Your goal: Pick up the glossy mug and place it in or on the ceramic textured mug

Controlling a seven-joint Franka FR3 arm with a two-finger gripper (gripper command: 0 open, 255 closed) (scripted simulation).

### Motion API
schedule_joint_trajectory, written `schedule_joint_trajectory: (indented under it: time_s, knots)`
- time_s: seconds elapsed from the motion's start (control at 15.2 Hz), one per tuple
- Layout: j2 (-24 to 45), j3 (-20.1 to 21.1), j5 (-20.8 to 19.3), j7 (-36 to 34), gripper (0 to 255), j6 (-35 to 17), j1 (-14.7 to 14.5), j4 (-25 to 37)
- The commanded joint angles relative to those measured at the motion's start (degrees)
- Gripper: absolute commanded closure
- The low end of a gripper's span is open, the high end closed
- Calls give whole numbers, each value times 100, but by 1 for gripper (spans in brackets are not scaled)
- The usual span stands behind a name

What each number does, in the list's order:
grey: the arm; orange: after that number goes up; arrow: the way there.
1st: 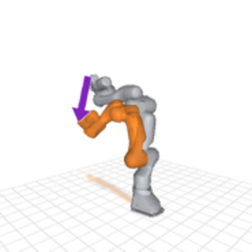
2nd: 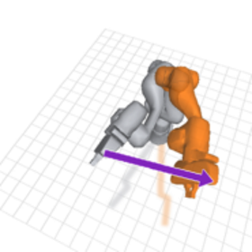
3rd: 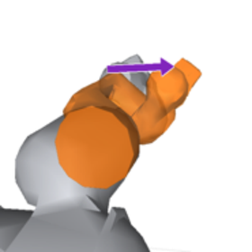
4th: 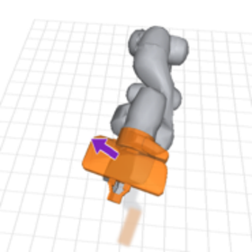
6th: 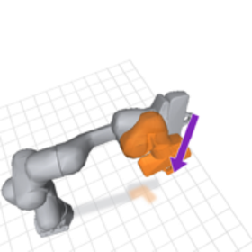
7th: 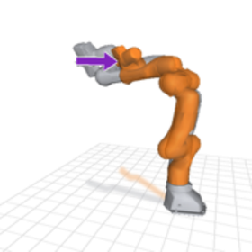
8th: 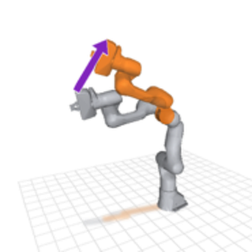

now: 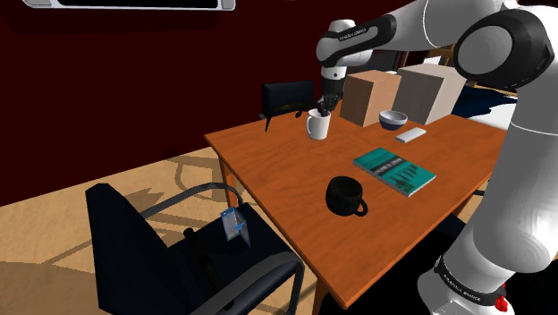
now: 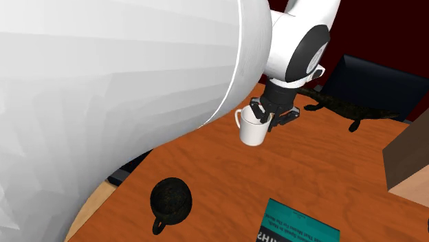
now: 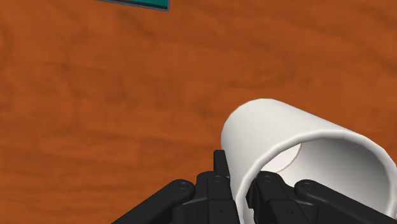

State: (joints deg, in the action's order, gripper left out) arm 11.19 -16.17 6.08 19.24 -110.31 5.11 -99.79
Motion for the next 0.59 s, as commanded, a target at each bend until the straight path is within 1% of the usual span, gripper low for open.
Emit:
schedule_joint_trajectory:
  time_s: [0.0,0.53]
  knots:
    - [0,-3,-6,-12,255,160,4,160]
    - [-56,-15,-37,-55,255,756,14,704]
